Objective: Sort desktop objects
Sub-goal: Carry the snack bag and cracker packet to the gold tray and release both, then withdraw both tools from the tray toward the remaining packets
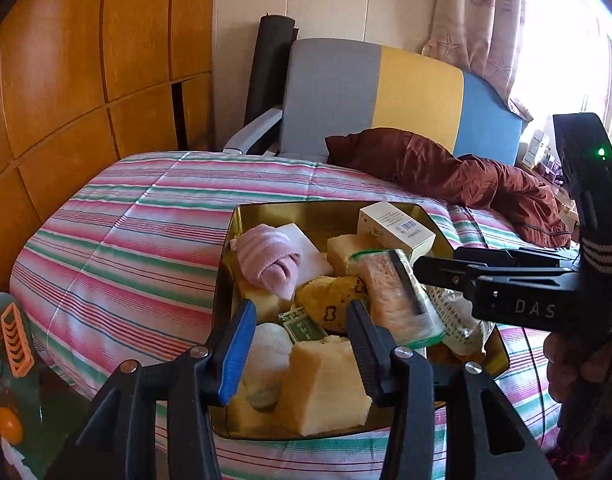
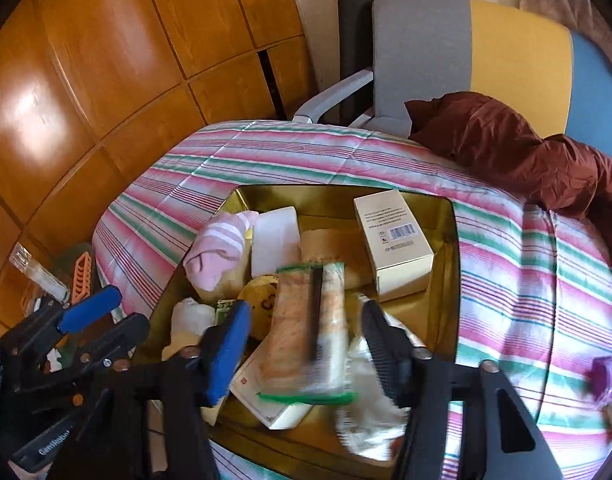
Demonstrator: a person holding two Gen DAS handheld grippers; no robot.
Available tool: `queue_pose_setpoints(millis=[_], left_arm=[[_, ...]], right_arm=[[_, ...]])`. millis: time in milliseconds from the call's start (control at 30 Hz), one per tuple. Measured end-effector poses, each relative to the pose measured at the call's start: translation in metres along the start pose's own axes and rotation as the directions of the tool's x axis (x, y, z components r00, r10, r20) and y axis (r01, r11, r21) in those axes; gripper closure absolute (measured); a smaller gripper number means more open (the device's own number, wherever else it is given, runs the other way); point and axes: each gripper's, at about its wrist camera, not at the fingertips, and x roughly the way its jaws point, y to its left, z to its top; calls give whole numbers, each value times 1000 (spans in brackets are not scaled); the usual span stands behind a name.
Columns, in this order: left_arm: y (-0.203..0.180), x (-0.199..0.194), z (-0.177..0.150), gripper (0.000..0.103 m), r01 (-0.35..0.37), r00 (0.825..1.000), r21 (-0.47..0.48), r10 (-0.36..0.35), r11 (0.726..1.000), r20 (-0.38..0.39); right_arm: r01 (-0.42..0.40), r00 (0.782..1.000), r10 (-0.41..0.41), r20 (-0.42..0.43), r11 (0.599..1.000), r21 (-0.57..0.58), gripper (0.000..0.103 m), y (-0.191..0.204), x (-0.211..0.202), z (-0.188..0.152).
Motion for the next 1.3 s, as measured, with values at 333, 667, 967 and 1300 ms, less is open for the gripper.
queue_pose_setpoints(millis=[333,667,967,1300], left_arm=[[-4,-1,-2,55,-12,1000,13,12,1000,-2],[-8,-10,0,53,-33,999,36,33,999,24],[-17,-22,3,52,-34,998,61,31,998,51],[-43,-30,13,52,13,997,120,-22,993,74]], right_arm=[[11,1000,-11,-6,1000,-20,43,0,-5,-10],[51,999,-51,-4,997,-60,32,-7,-22,-21],[98,995,-98,2,993,-69,24,-34,-45,-26],[162,986,-163,-23,986,-44,23,-89,-72,-33]])
